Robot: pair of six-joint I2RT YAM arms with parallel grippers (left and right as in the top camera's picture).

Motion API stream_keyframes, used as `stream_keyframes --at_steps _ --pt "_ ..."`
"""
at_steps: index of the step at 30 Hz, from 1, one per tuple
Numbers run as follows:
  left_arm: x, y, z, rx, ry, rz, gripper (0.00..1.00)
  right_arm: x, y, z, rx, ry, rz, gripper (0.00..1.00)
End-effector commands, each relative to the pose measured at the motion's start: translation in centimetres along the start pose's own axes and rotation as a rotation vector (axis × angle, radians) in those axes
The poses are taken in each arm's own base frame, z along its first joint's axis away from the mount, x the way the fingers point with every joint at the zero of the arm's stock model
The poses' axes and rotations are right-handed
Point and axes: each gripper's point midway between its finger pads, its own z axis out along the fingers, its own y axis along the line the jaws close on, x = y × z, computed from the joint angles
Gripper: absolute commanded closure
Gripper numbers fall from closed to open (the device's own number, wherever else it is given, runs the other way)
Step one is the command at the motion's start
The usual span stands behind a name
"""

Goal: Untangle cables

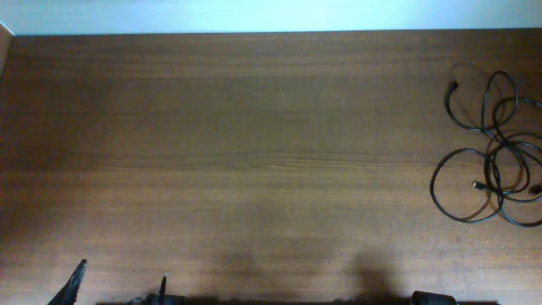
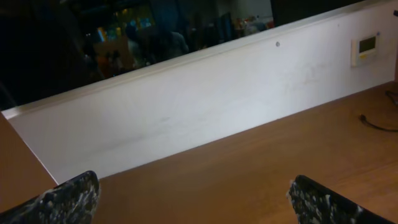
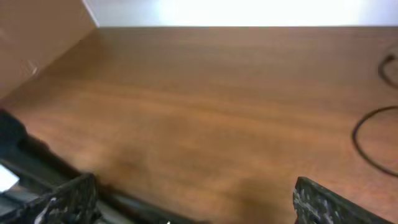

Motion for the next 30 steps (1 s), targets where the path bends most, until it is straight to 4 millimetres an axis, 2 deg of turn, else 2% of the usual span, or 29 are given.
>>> stream_keyframes --at_steps 1,2,4,7,8,9,12,13,14,15,16,18,19,21,23,24,25,26,28,30 --pt "0.1 0.1 -0.3 -0.01 0.002 -0.014 0.01 1.8 1.4 0.6 -0.099 -0.001 -0.005 0.01" --pt "0.2 0.1 -0.3 -0.01 0.006 -0.014 0.01 2.1 1.5 1.1 -0.124 0.021 0.011 0.01" --pt "0.5 0.0 -0.3 -0.006 0.02 -0.016 0.01 3.9 -0.2 3.5 -0.109 0.125 0.084 0.01" --pt "0.6 0.0 -0.3 -0.005 0.023 -0.016 0.01 5.3 -0.5 5.8 -0.202 0.199 0.134 0.01" --pt "0.6 0.0 -0.3 -0.005 0.023 -0.016 0.01 4.0 -0.6 7.2 -0.264 0.131 -0.032 0.01" --pt "0.6 0.0 -0.3 -0.005 0.023 -0.016 0.01 2.1 -0.3 7.5 -0.298 0.042 -0.142 0.01" --pt "0.6 0.0 -0.3 -0.005 0.023 -0.016 0.01 -5.8 -1.2 7.5 -0.184 -0.278 -0.444 0.01" --pt "0.6 0.0 -0.3 -0.005 0.022 -0.016 0.01 -7.4 -1.9 8.1 -0.146 -0.346 -0.511 0.01" --pt "0.6 0.0 -0.3 -0.005 0.022 -0.016 0.01 -7.7 -2.3 8.9 -0.147 -0.366 -0.537 0.01" --pt "0.6 0.0 -0.3 -0.005 0.023 -0.016 0.01 -7.5 -3.0 10.8 -0.173 -0.392 -0.594 0.01" --pt "0.6 0.0 -0.3 -0.005 0.022 -0.015 0.01 -6.2 -4.6 13.4 -0.183 -0.383 -0.595 0.01" --pt "0.6 0.0 -0.3 -0.006 0.022 -0.015 0.01 -3.8 -6.9 17.0 -0.18 -0.372 -0.623 0.01" --pt "0.5 0.0 -0.3 -0.006 0.02 -0.015 0.01 -3.6 -8.0 17.9 -0.142 -0.385 -0.632 0.01" --pt "0.4 0.1 -0.3 -0.008 0.014 -0.014 0.01 -2.1 -12.8 20.1 0.068 -0.324 -0.566 0.01" --pt "0.1 0.1 -0.3 -0.011 0.003 -0.013 0.01 0.3 -15.2 21.5 0.14 -0.256 -0.514 0.01" --pt "0.0 0.3 -0.3 -0.018 0.001 -0.013 0.01 1.7 -17.6 22.0 0.243 -0.208 -0.426 0.01" --pt "0.2 0.9 -0.4 -0.052 0.011 -0.013 0.01 2.4 -20.1 21.8 0.365 -0.185 -0.305 0.01" --pt "0.3 1.0 -0.4 -0.062 0.013 -0.013 0.01 2.5 -21.6 21.2 0.451 -0.182 -0.253 0.01" --pt "0.3 1.0 -0.4 -0.062 0.013 -0.013 0.01 2.9 -22.8 20.8 0.52 -0.164 -0.206 0.01" --pt "0.3 1.0 -0.4 -0.062 0.013 -0.013 0.01 4.2 -23.2 21.5 0.508 -0.111 -0.141 0.01"
